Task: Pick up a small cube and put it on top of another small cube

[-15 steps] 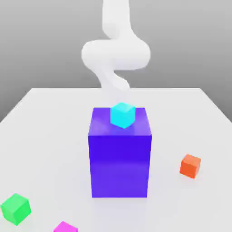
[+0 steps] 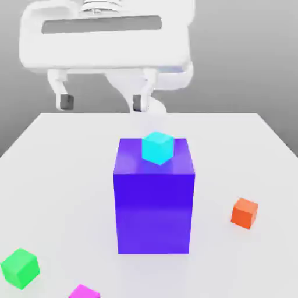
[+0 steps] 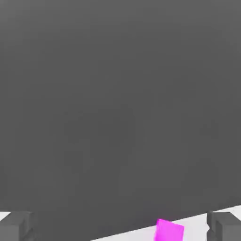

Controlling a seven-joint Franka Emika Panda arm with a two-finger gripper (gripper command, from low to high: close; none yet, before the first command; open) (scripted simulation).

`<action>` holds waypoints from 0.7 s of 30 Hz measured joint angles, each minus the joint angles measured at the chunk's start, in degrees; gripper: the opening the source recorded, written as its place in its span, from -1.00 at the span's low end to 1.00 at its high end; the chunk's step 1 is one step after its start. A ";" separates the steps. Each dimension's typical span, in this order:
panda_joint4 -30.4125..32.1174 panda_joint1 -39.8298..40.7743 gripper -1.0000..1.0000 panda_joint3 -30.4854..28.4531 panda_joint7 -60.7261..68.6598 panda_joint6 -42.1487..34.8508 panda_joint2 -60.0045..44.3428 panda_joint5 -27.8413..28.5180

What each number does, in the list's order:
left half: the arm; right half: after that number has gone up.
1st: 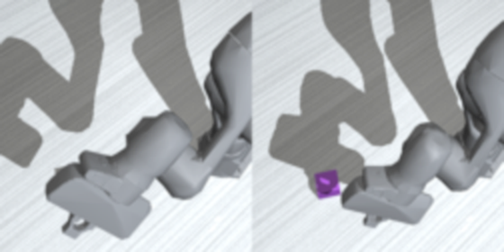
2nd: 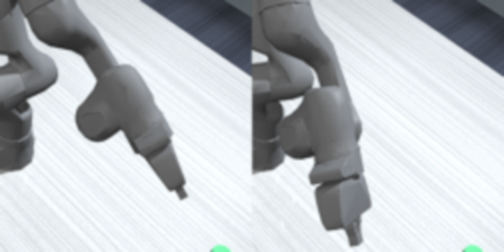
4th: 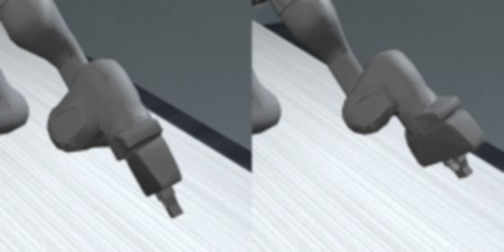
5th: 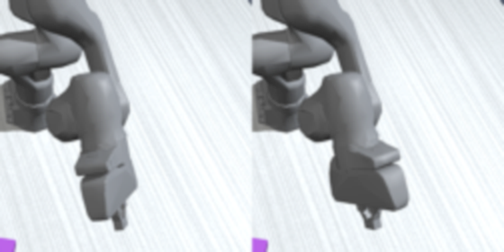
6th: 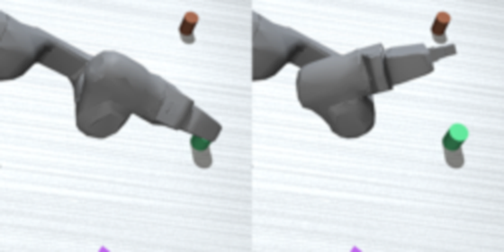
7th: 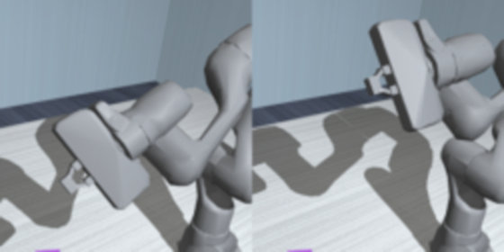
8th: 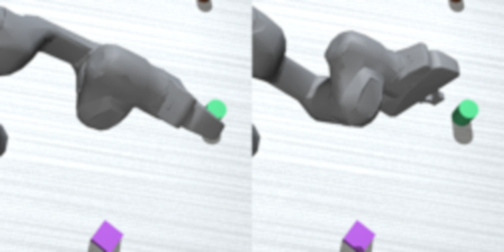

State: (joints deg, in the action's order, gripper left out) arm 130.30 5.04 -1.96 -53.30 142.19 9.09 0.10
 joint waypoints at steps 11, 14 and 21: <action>-0.92 2.91 0.00 -1.47 -3.31 6.48 -22.87 -1.85; -1.18 3.67 0.00 -1.79 -3.92 8.25 -29.12 -2.76; -3.07 4.61 -1.00 -0.99 -3.45 15.17 -39.25 -3.94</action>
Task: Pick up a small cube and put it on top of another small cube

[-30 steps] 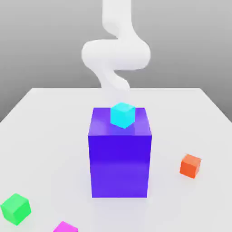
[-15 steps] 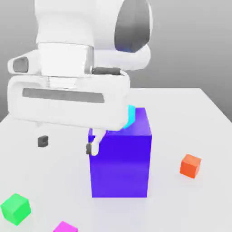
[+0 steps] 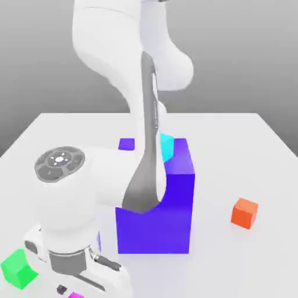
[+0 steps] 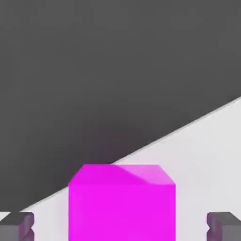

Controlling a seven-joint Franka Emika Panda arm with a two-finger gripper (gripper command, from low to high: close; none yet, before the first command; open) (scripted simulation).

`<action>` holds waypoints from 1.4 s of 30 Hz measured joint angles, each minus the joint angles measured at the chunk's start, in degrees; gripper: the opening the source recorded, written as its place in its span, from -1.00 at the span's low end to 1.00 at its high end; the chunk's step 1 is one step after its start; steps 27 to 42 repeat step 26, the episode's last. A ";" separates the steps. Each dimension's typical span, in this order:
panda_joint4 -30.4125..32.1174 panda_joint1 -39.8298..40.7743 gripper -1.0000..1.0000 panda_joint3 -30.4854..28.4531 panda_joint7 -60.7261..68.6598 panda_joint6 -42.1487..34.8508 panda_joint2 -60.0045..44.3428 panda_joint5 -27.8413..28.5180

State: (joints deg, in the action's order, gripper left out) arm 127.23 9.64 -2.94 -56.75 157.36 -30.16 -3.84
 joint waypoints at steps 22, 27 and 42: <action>6.27 12.44 1.00 -5.58 17.10 -3.19 9.10 -3.27; 6.27 12.44 1.00 -5.58 17.10 -3.19 9.10 -3.27; 6.27 12.44 1.00 -5.58 17.10 -3.19 9.10 -3.27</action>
